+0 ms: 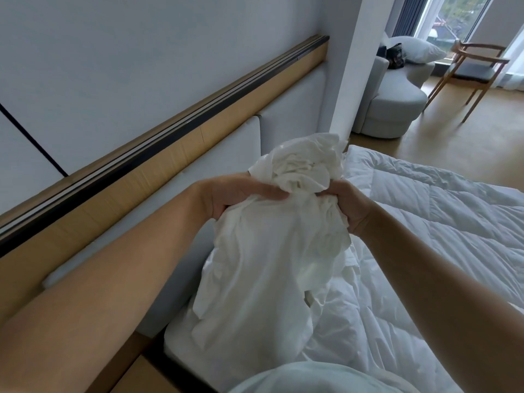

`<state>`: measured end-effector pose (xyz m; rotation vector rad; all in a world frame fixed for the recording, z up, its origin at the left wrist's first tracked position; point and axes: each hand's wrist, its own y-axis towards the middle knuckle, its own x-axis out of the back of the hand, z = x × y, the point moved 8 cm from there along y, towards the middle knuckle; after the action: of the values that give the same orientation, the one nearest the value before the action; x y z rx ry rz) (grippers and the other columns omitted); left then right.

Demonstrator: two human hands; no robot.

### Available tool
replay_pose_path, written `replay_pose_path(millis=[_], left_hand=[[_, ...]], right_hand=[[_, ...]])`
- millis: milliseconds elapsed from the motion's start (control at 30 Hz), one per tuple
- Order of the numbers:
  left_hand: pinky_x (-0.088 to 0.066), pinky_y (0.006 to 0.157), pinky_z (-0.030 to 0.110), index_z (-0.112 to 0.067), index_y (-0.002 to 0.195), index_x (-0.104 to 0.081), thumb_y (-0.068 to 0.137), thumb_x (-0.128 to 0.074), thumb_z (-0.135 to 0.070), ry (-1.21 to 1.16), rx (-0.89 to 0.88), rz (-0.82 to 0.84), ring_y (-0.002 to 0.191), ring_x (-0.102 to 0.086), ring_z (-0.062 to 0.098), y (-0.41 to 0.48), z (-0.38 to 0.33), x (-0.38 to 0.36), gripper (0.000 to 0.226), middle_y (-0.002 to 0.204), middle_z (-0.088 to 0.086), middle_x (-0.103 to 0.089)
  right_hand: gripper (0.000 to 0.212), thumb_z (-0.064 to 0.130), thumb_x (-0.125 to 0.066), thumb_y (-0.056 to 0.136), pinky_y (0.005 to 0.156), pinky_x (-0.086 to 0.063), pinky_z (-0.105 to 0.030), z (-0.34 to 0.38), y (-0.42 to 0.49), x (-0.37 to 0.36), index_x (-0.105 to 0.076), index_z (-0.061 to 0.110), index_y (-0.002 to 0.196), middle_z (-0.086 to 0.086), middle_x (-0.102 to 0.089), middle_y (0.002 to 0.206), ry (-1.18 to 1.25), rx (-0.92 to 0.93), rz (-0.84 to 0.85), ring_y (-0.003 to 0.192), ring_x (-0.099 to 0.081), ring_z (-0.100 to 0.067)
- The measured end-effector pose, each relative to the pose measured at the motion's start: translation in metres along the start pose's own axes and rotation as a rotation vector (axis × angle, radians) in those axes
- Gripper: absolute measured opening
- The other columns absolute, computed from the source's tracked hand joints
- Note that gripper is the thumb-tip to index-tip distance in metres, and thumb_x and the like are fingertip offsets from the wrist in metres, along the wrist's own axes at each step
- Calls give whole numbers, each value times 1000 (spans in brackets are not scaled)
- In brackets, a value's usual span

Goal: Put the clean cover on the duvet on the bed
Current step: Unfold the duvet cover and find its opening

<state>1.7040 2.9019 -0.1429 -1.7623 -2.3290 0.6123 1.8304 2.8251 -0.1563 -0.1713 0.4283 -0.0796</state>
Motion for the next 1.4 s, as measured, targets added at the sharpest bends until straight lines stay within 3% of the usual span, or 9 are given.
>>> replay_pose_path(millis=[100, 333, 500, 667, 800, 967, 1100, 1200, 1400], left_hand=[[-59, 87, 47, -23, 117, -76, 72, -86, -10, 76, 74, 136, 117, -67, 35, -3, 10, -13, 48, 128, 13, -69], [-60, 84, 44, -21, 114, -78, 68, -84, -13, -35, 90, 160, 114, -69, 32, -14, 22, 1, 47, 125, 11, -71], [-60, 84, 44, -24, 114, -77, 69, -85, -7, 126, 138, 278, 115, -68, 34, -23, 24, 8, 49, 125, 11, -71], [-58, 86, 54, -14, 124, -70, 76, -67, 7, 33, -61, 47, 113, -67, 41, -9, -1, 42, 52, 124, 18, -69], [-59, 69, 32, -21, 91, -79, 79, -59, -4, -27, -235, -44, 83, -73, 18, 3, -18, 42, 29, 88, 3, -75], [-55, 63, 21, -31, 74, -77, 94, -51, -21, -45, -264, 29, 69, -67, 4, 6, -25, 36, 35, 74, -11, -70], [-59, 74, 28, -28, 89, -82, 79, -68, -33, -60, -181, 47, 87, -73, 13, -2, -15, 50, 18, 91, -2, -76], [-59, 84, 41, -26, 108, -80, 70, -85, -23, -32, 41, 136, 111, -70, 30, -12, 11, 47, 39, 120, 10, -73], [-60, 85, 44, -20, 111, -79, 63, -87, -5, 140, 170, 322, 116, -68, 33, -23, 25, -1, 51, 125, 12, -71]], right_hand=[[34, 13, -59, 73, 65, -60, -34, 3, 4, -2, -67, 3, 105, -11, -72, 89, 4, 47, -25, 78, -73, -23], [30, 12, -62, 71, 69, -61, -39, 10, 16, -5, -68, 4, 99, -13, -69, 87, -123, 56, -109, 76, -70, -26], [24, 11, -61, 70, 72, -57, -40, 4, 24, -7, -67, 6, 93, -14, -65, 88, -155, -1, -121, 79, -64, -28], [28, 16, -70, 72, 72, -61, -37, -12, 12, -17, -80, 11, 98, -10, -75, 93, -88, -207, 83, 82, -73, -24], [29, 11, -74, 71, 75, -61, -35, -38, -12, -54, -82, 22, 97, -6, -78, 99, -222, -355, 351, 90, -76, -22], [34, -1, -71, 66, 69, -63, -40, -40, -12, -77, -81, 17, 94, -9, -77, 93, -163, -267, 373, 83, -75, -26], [36, 8, -67, 56, 65, -62, -39, -23, -1, -58, -80, 10, 91, -11, -73, 81, 12, -103, 233, 69, -72, -25], [37, 5, -56, 64, 69, -61, -34, -3, 9, -37, -80, 11, 90, -9, -73, 84, 108, 8, 123, 73, -72, -23], [33, 12, -47, 78, 55, -56, -24, 6, 21, -37, -77, 19, 63, -1, -68, 64, 51, 36, 27, 58, -68, -14]])
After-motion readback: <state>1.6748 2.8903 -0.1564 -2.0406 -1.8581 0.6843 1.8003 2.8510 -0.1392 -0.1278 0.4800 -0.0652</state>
